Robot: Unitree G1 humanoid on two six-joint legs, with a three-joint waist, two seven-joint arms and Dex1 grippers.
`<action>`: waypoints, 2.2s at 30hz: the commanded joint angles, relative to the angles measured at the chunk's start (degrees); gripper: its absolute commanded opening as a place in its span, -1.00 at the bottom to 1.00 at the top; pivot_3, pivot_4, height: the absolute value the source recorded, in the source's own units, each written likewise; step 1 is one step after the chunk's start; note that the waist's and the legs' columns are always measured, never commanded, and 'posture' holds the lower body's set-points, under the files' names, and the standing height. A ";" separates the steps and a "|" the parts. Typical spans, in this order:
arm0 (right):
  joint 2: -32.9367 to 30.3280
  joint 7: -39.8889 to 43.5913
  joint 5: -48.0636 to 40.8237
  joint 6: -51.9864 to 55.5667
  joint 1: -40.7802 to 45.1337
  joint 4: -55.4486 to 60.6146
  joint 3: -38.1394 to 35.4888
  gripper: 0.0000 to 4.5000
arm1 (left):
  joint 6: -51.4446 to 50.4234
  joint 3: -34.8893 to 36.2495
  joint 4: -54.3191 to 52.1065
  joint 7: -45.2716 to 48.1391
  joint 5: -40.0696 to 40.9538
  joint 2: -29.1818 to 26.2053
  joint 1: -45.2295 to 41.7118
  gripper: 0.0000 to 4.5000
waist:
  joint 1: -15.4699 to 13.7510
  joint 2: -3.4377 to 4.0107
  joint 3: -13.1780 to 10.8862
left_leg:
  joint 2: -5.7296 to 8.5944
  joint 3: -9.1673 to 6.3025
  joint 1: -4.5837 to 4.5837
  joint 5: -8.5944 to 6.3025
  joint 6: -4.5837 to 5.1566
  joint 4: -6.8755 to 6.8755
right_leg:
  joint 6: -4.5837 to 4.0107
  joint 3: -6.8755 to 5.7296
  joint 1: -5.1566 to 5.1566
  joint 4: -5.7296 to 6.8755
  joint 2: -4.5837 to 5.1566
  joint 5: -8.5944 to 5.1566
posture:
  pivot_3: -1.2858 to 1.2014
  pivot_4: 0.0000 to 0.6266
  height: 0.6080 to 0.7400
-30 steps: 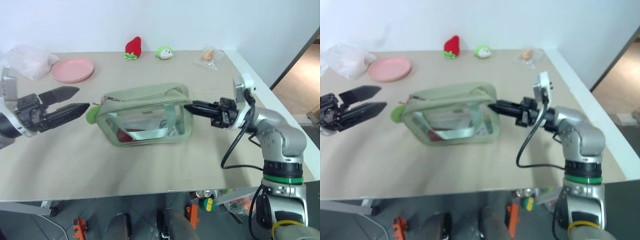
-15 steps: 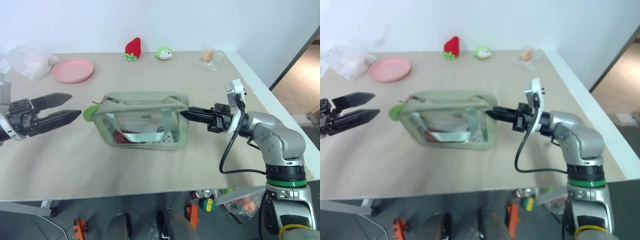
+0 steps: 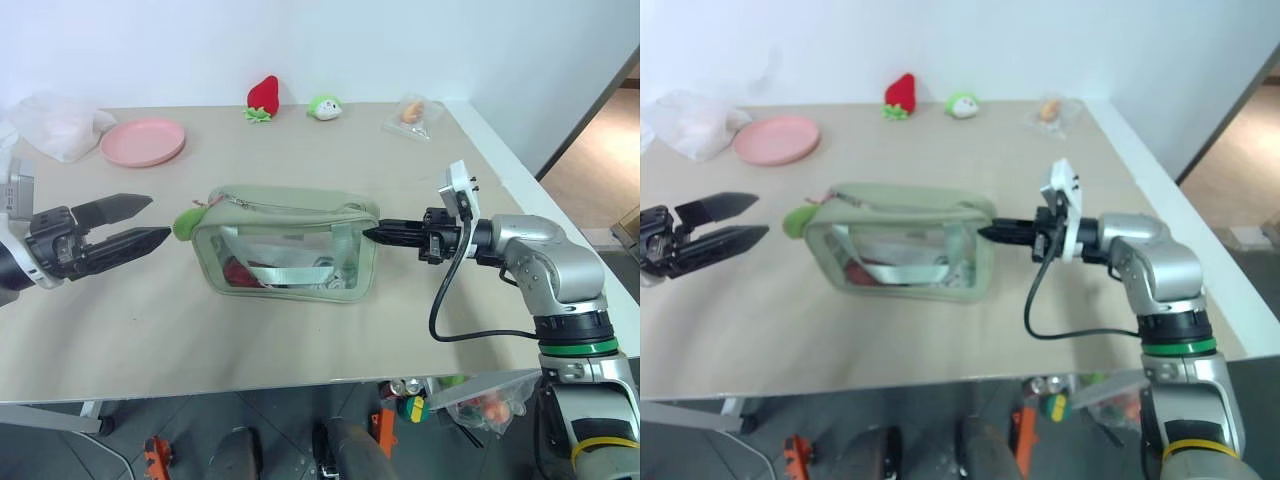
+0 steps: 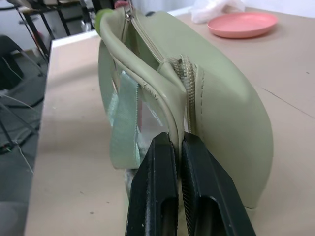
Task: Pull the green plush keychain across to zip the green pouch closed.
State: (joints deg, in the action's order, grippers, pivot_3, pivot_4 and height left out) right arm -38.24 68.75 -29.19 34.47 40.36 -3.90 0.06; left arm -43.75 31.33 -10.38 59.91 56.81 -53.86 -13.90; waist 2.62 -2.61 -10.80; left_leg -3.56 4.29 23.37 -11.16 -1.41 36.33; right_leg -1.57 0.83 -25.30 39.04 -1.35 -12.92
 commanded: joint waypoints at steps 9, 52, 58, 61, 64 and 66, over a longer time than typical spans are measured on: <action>-2.26 -0.30 -1.55 -0.09 0.31 1.65 -2.07 -0.40 | 1.29 -1.75 -0.26 0.05 -0.15 0.93 -3.77 1.00 | 0.00 -0.02 0.01 | 0.04 0.07 0.04 -0.02 -0.03 0.00 | 0.05 0.17 -0.03 -0.05 0.17 -0.01 | 0.03 -0.52 1.00; -1.44 5.24 -1.66 -1.24 4.11 -1.55 0.91 -0.98 | -0.54 1.37 -2.71 2.35 -0.84 -0.73 4.55 1.00 | 0.04 -0.01 0.01 | -0.05 0.07 0.02 -0.08 -0.12 -0.02 | -0.01 0.16 -0.06 -0.05 0.00 -0.06 | 0.03 -0.52 1.00; -1.17 4.41 -0.88 -1.51 3.62 -1.01 1.38 -0.98 | 0.94 -1.67 -2.53 2.60 -2.61 0.74 4.30 1.00 | -0.05 -0.01 0.01 | -0.05 0.08 0.03 -0.08 -0.12 -0.01 | -0.01 0.15 -0.05 -0.05 0.06 -0.06 | 0.03 -0.52 1.00; -1.08 3.30 -0.26 -1.53 3.43 -0.76 1.35 -0.98 | 1.43 -3.63 -1.35 2.49 -3.38 1.07 2.29 1.00 | -0.02 -0.02 0.01 | -0.04 0.08 0.03 -0.08 -0.12 -0.01 | -0.01 0.17 -0.05 -0.05 0.08 -0.06 | 0.03 -0.52 1.00; -1.12 2.97 0.12 -1.76 3.18 -0.57 1.40 -0.98 | 1.49 -5.21 0.06 2.72 -3.65 1.35 0.35 1.00 | 0.00 -0.02 0.01 | -0.03 0.08 0.02 -0.08 -0.12 -0.01 | -0.01 0.17 -0.05 -0.05 0.03 -0.05 | 0.03 -0.52 1.00; -1.18 2.75 0.35 -1.95 2.85 -0.29 1.35 -0.98 | 0.87 -6.82 0.08 2.88 -3.22 1.84 -0.87 1.00 | -0.02 -0.02 0.01 | -0.04 0.08 0.02 -0.08 -0.12 -0.01 | -0.01 0.17 -0.05 -0.05 -0.01 -0.06 | 0.03 -0.52 1.00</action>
State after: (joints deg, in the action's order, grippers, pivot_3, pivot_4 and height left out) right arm -39.10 71.89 -28.92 33.37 43.27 -6.21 2.34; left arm -43.32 24.84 -9.94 62.09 53.24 -52.23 -13.61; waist 2.60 -2.63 -10.79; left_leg -3.60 4.37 23.40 -11.24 -1.53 36.31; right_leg -1.58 0.97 -25.35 39.00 -1.36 -12.98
